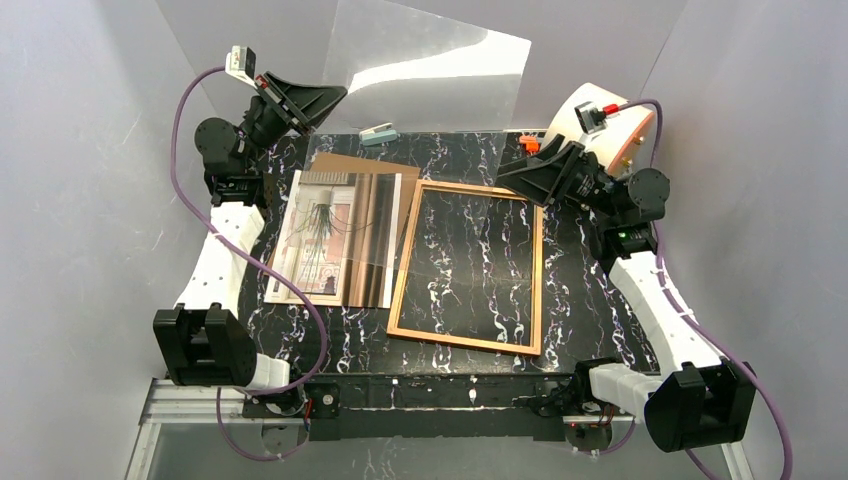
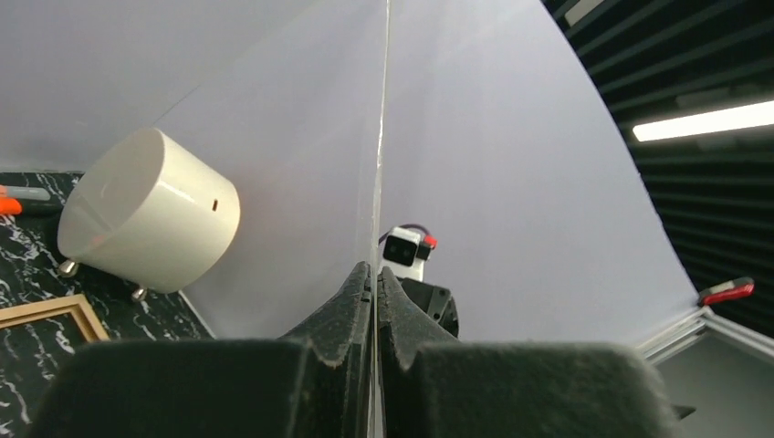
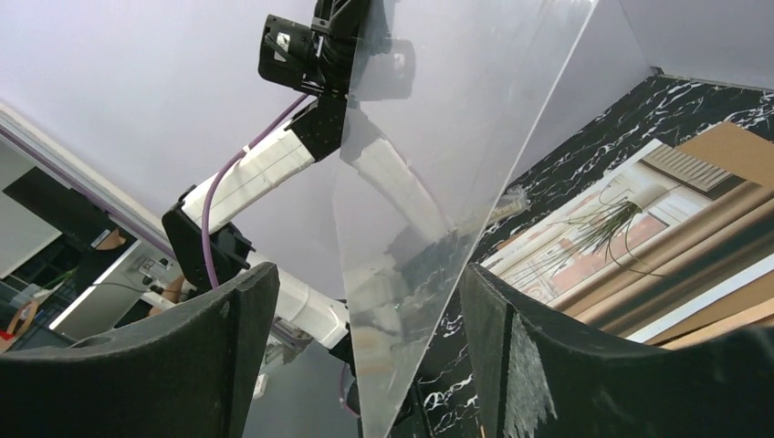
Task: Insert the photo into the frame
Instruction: Place the photo frame item in the photo frame.
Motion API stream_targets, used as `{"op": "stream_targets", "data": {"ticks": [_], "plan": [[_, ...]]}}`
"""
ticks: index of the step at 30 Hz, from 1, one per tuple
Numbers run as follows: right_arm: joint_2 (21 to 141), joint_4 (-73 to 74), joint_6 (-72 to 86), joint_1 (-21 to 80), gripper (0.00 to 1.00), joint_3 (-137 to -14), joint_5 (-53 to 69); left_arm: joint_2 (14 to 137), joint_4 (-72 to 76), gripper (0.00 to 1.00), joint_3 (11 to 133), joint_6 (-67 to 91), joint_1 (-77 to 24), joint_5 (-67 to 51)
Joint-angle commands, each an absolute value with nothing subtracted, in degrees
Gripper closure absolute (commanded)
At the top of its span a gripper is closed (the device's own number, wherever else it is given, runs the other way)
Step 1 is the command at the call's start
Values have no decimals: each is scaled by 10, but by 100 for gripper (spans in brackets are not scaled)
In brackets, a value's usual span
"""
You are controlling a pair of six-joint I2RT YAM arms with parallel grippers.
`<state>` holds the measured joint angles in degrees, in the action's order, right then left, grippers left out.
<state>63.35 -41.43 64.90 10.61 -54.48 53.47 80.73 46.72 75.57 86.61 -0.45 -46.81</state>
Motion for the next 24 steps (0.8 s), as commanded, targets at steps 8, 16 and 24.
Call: {"op": "stream_targets", "data": {"ticks": [8,16,24], "plan": [[666,-548,731,151,19,-536,477,760,514,100,751,944,-1,-392],[687,-575,747,179,39,-551,438,759,519,100,740,955,-1,-389],[695,-606,774,181,62,-559,397,756,520,100,721,960,-1,-388]]}}
